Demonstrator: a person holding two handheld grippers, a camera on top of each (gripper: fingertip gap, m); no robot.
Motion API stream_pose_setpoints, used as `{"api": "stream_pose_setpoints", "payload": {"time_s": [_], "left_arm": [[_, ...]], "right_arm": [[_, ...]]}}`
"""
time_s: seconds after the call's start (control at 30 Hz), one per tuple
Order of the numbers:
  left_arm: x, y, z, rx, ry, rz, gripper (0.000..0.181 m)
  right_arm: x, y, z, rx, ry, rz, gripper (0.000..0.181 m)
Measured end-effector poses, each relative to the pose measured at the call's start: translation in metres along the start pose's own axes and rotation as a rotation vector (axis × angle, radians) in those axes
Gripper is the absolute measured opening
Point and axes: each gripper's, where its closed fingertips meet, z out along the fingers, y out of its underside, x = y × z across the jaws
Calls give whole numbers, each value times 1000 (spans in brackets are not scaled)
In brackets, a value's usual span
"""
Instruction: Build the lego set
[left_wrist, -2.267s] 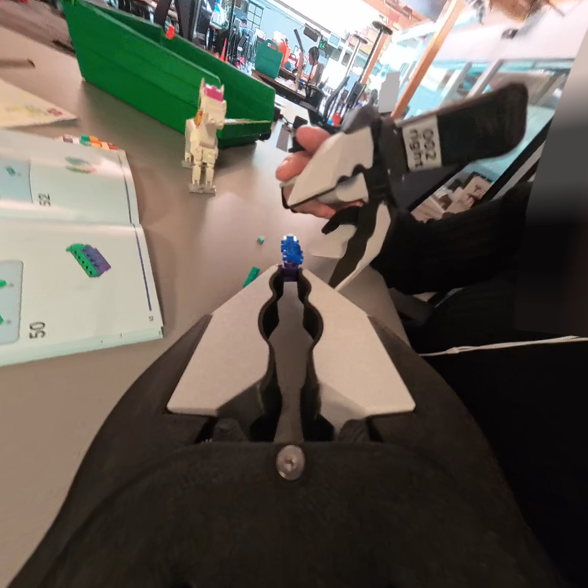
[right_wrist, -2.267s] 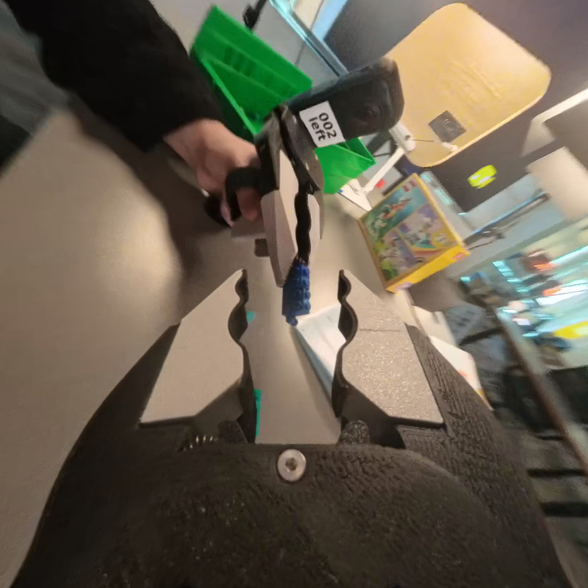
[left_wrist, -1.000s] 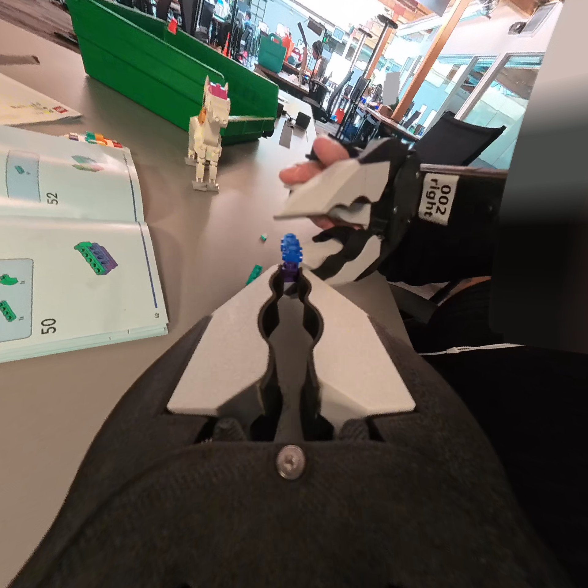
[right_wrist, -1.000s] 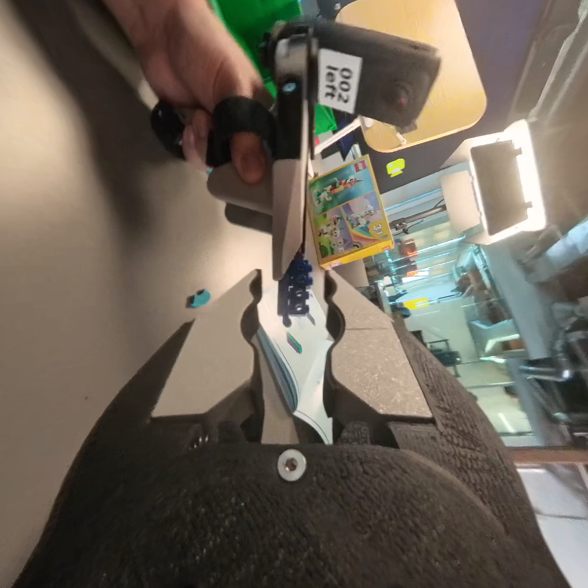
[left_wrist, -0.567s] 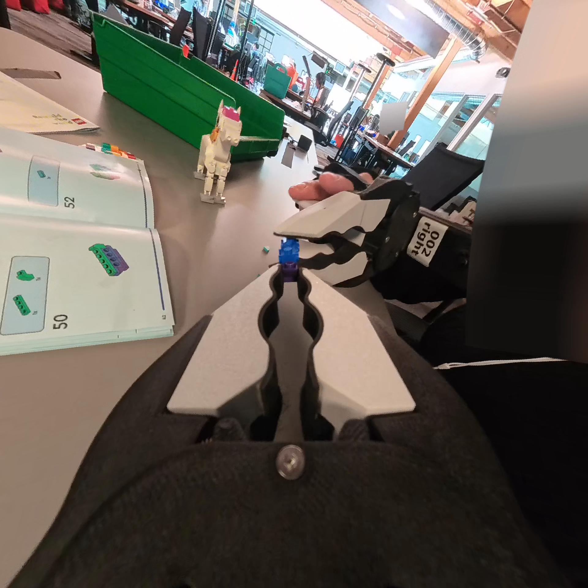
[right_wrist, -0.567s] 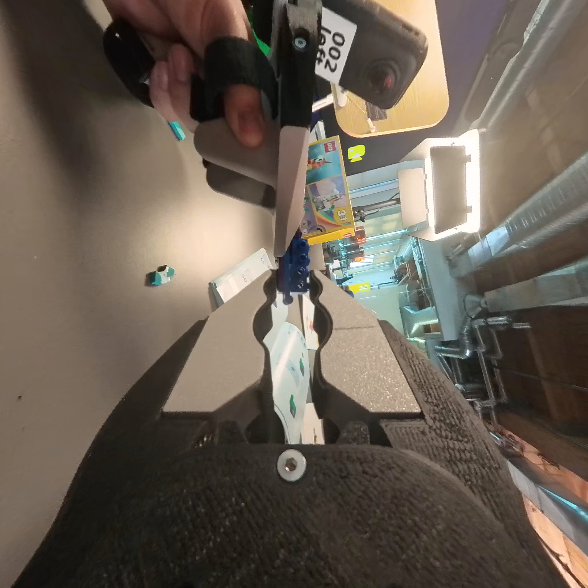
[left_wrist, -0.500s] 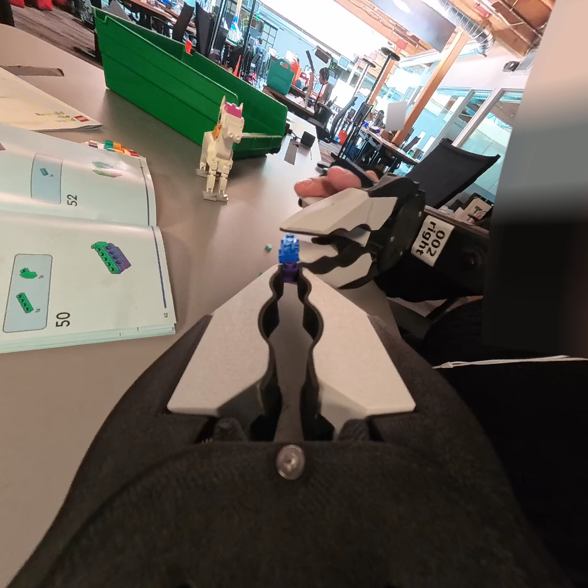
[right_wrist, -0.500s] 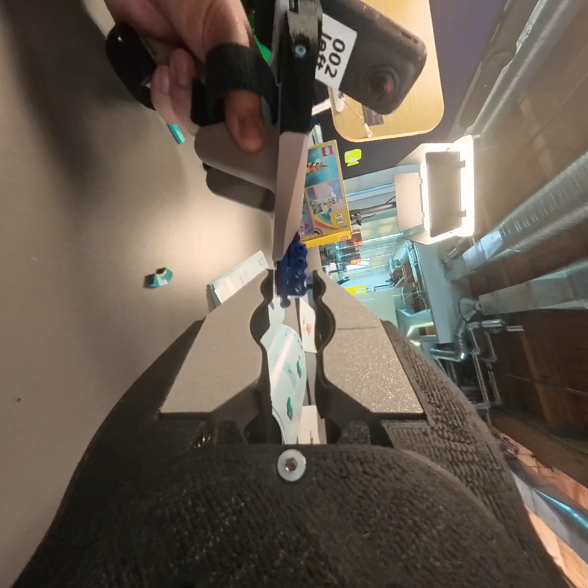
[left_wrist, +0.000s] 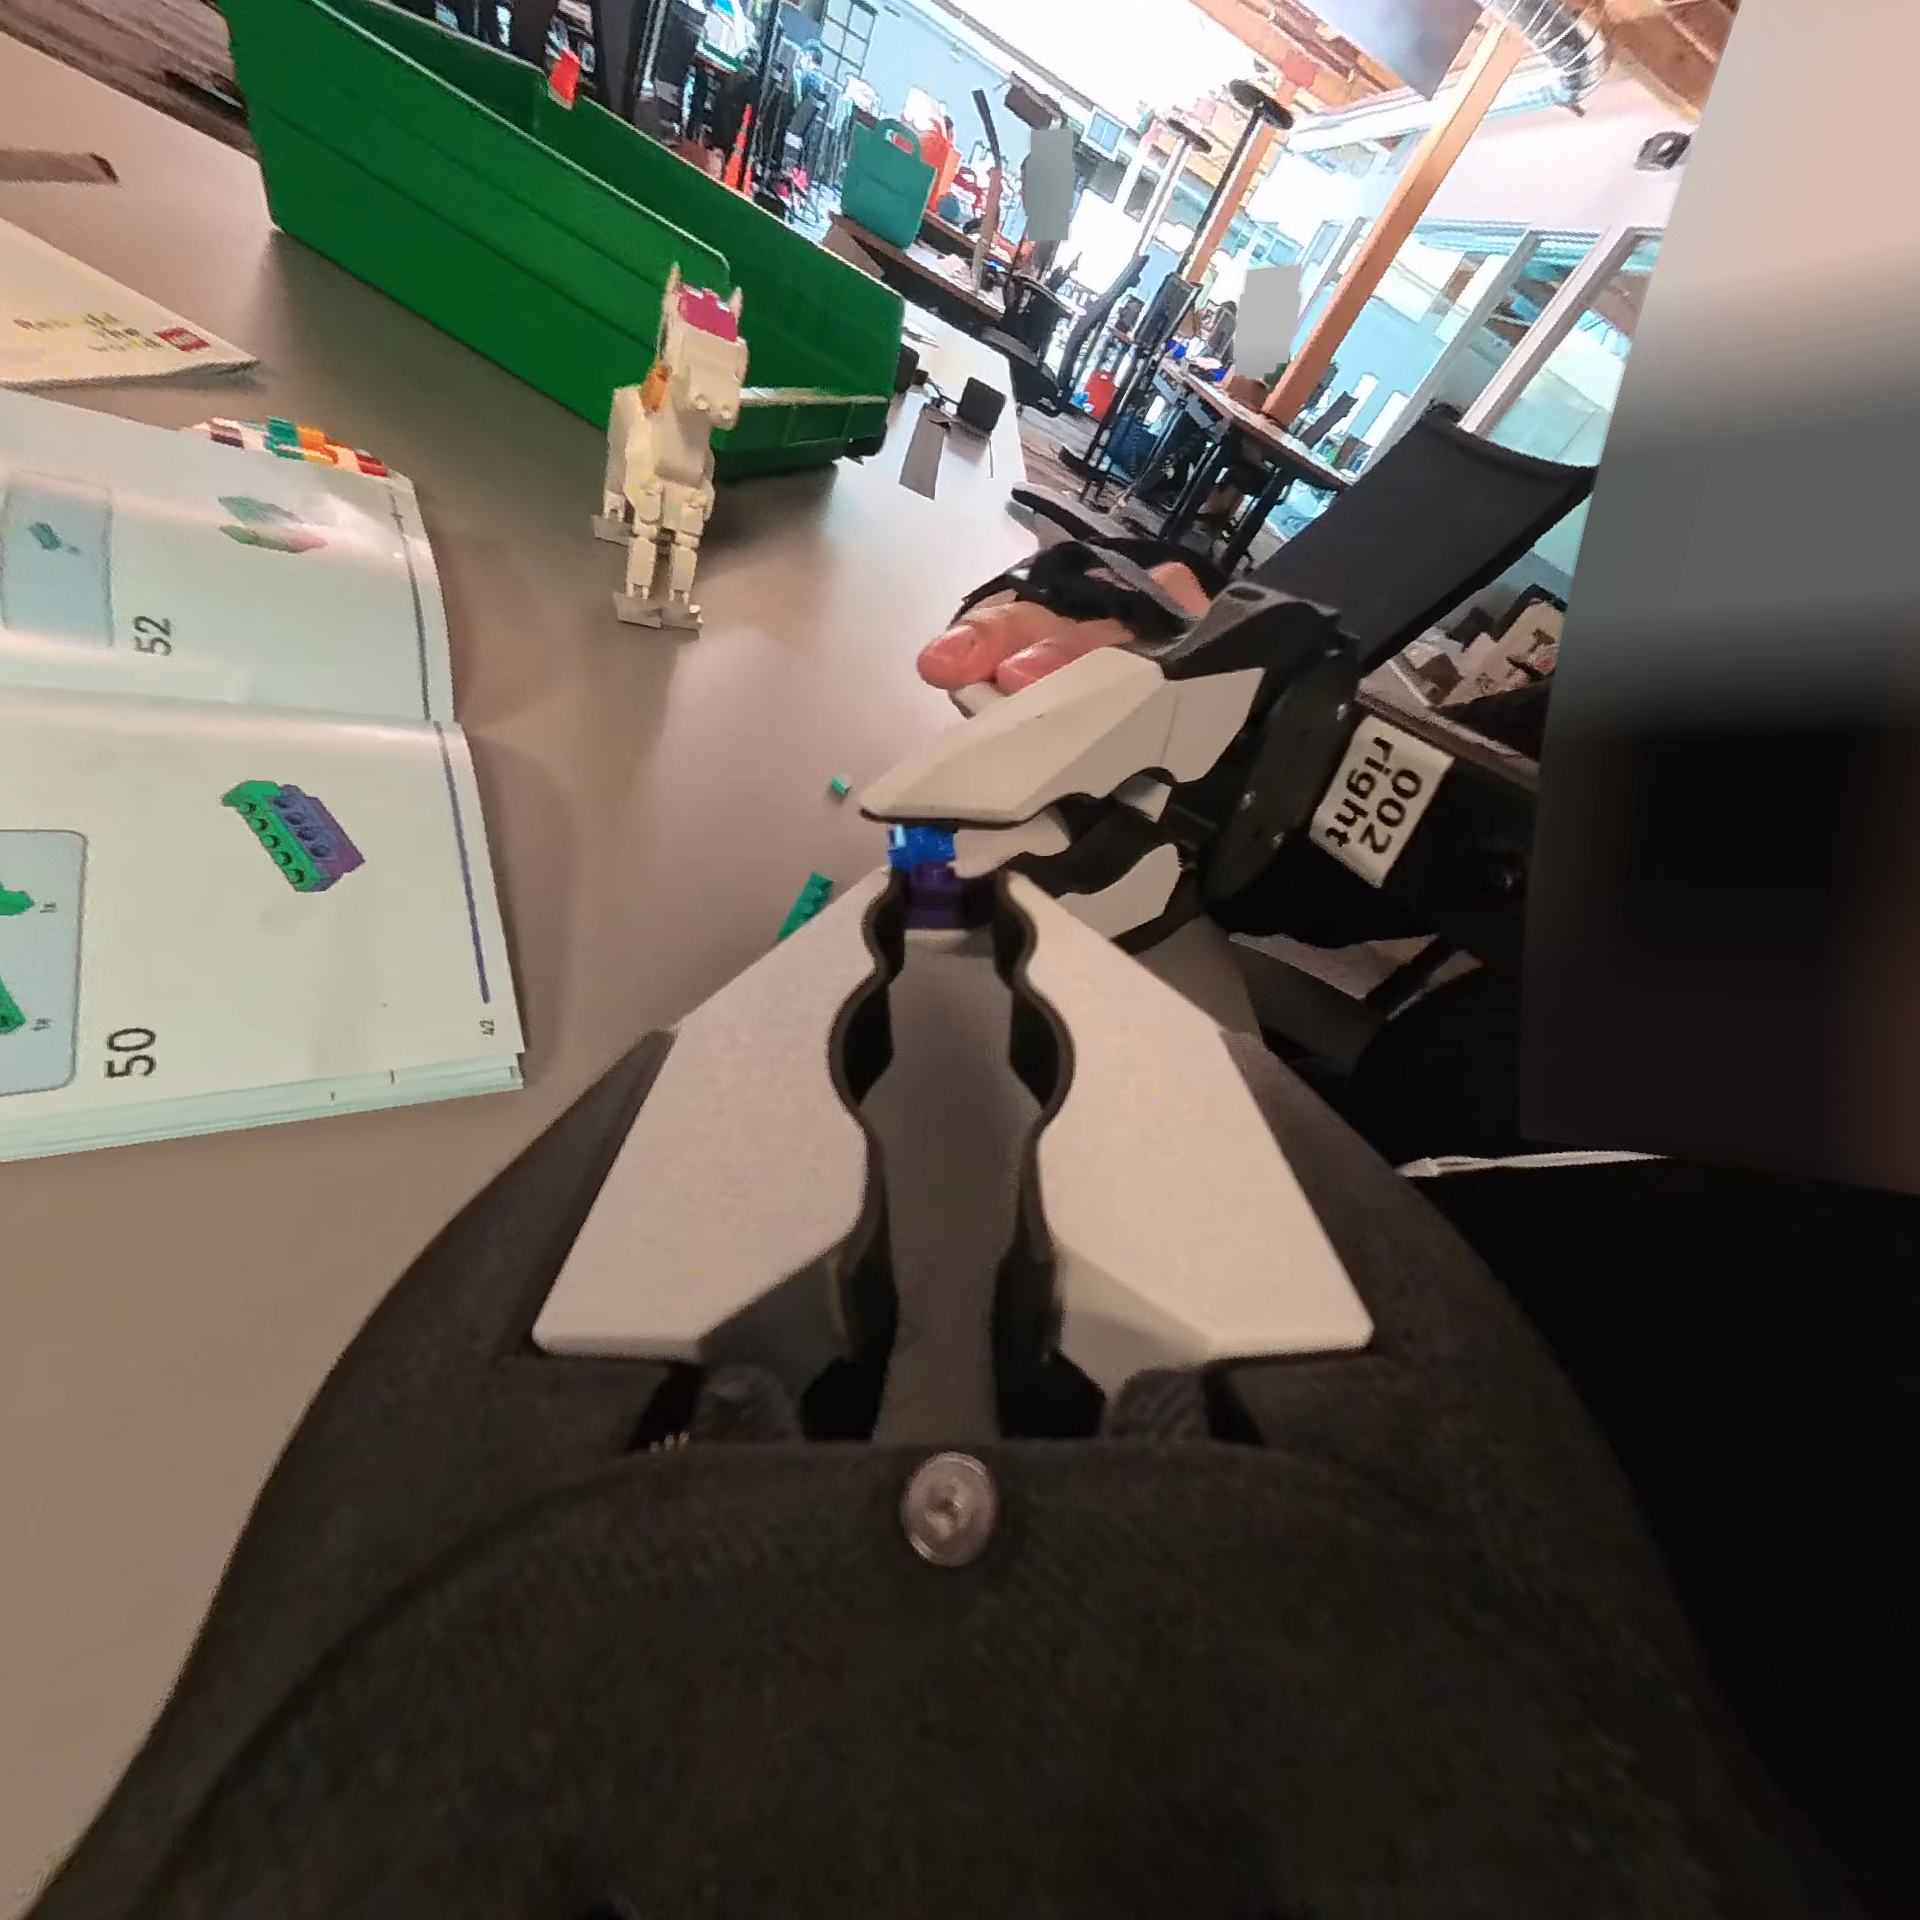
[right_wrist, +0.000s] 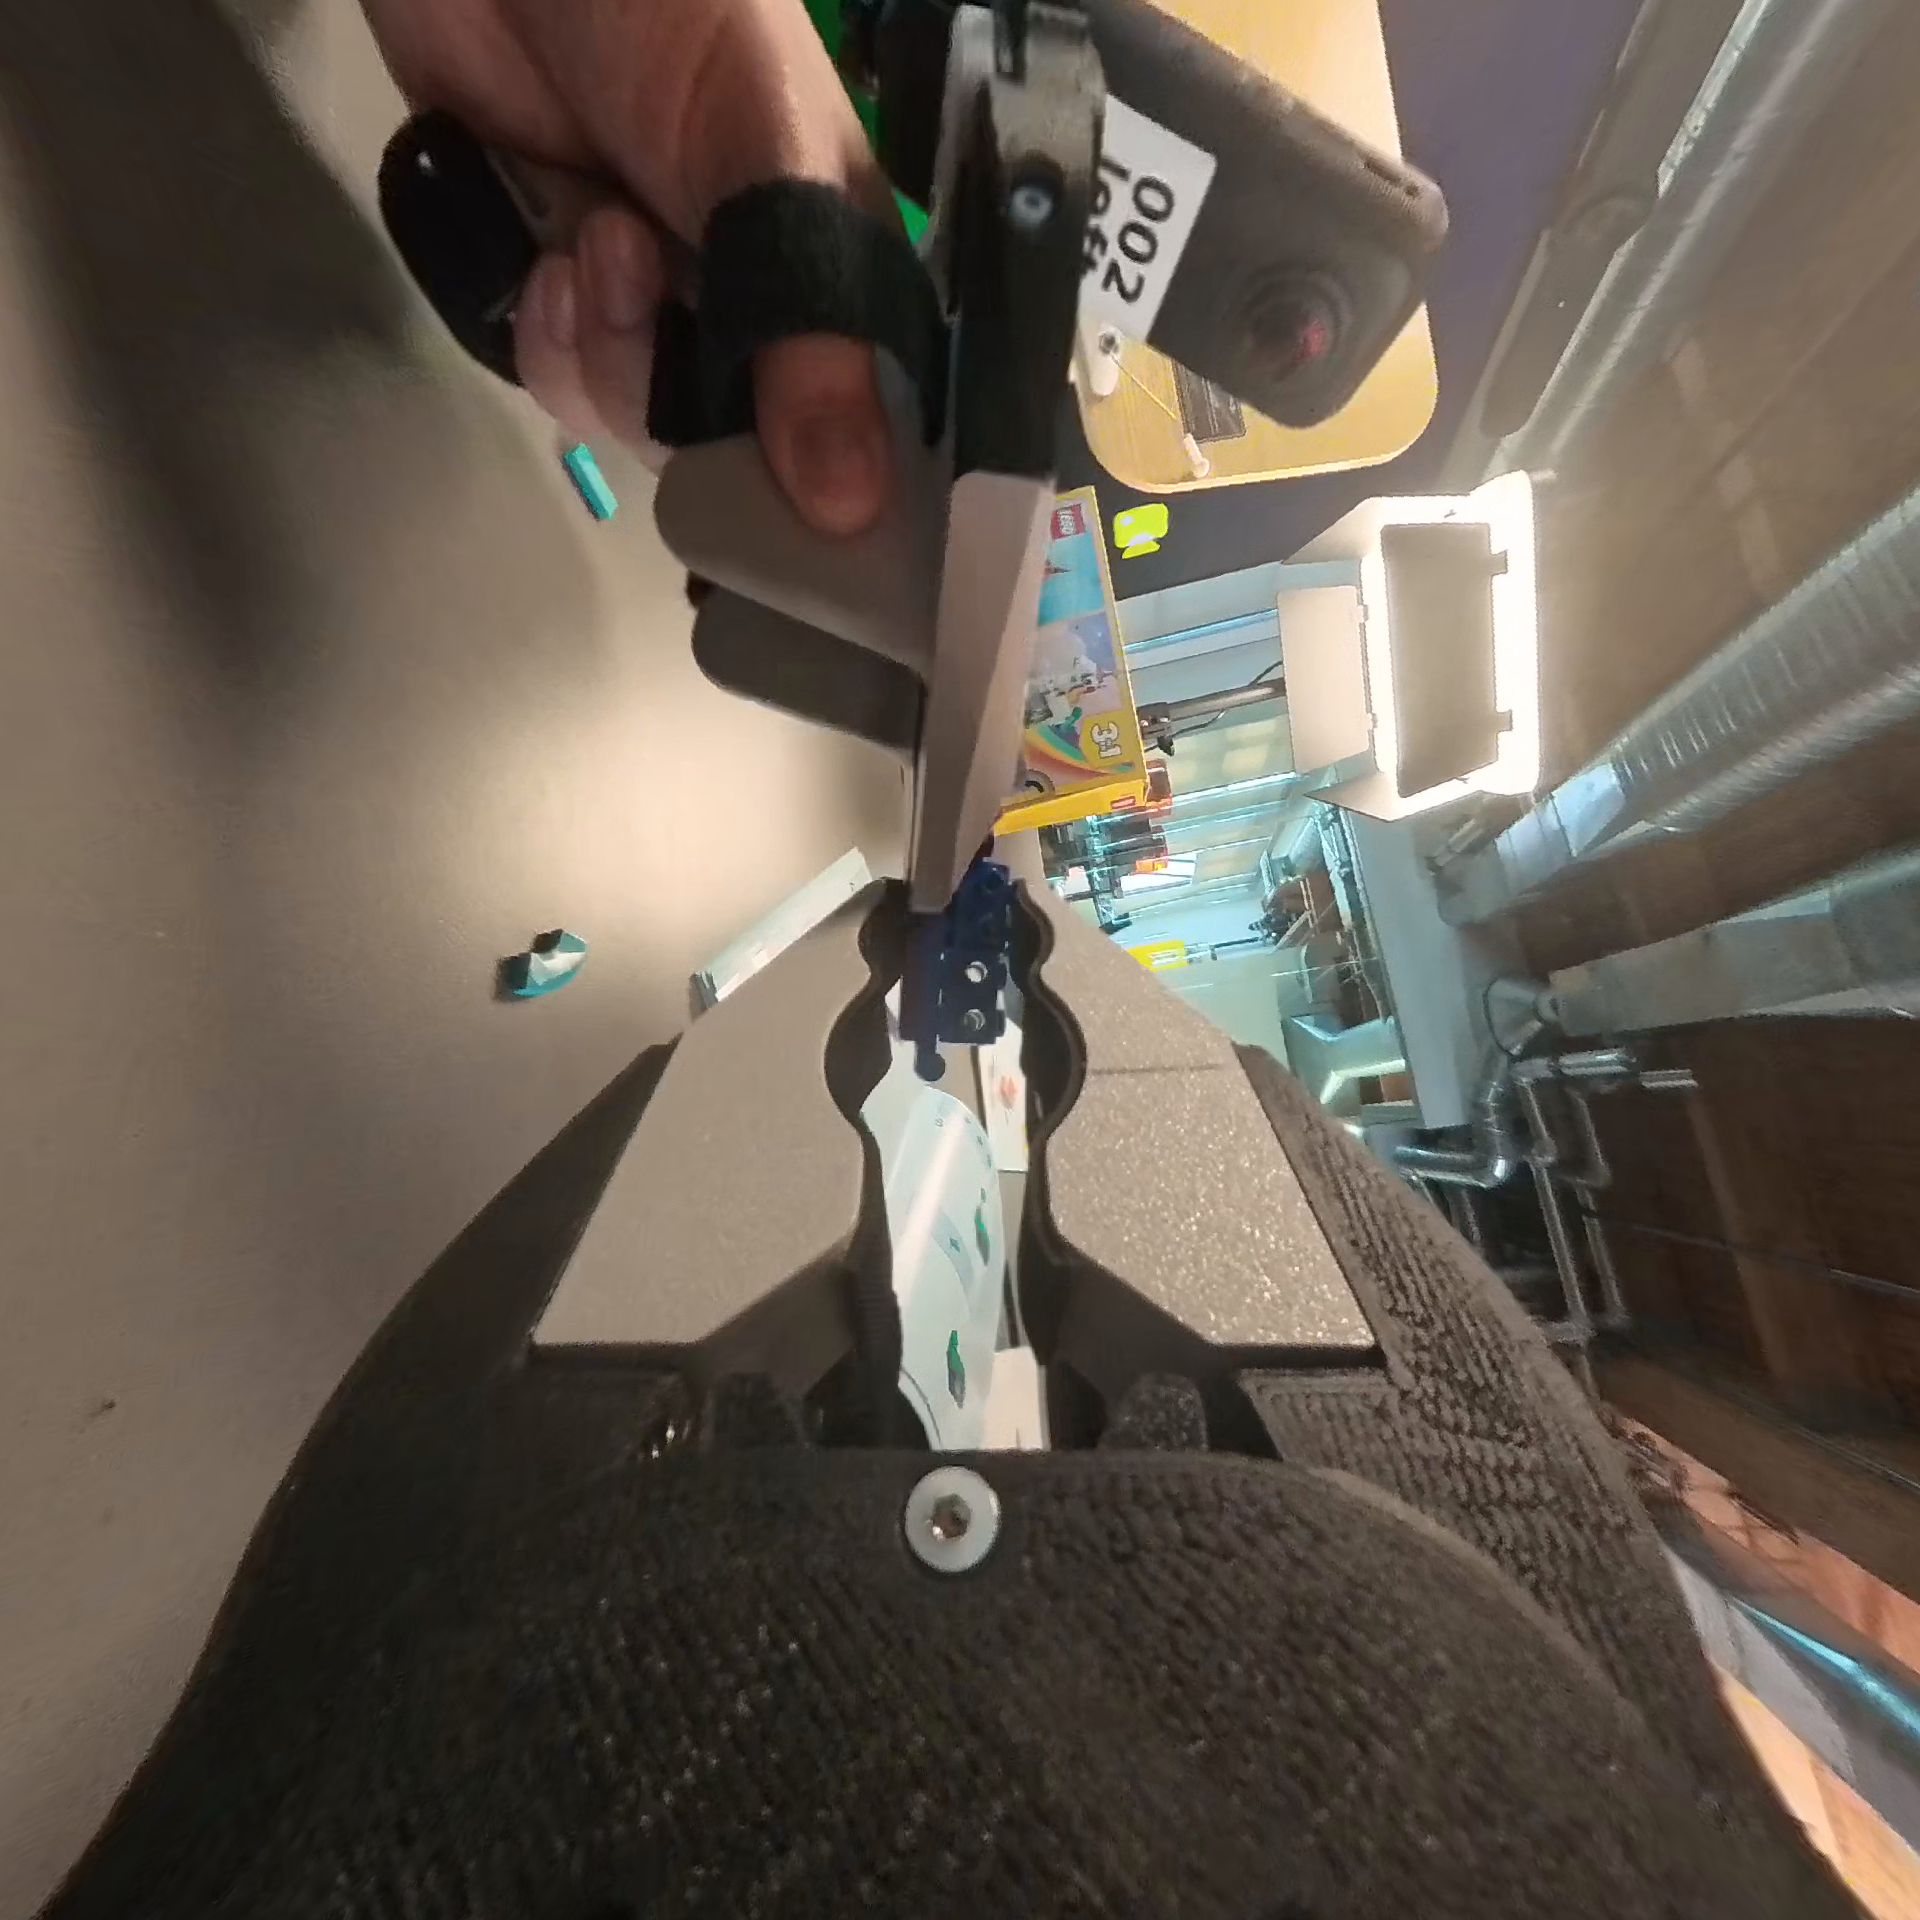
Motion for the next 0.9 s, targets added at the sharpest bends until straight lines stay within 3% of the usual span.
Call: {"api": "stream_pose_setpoints", "payload": {"time_s": [0.63,0.9], "left_arm": [[2,9,-1,-65,64,-25,14],[-4,-4,-12,20,114,-119,23]], "right_arm": [[-8,-3,-3,67,-7,-56,18],[9,3,-11,97,32,9,18]]}}
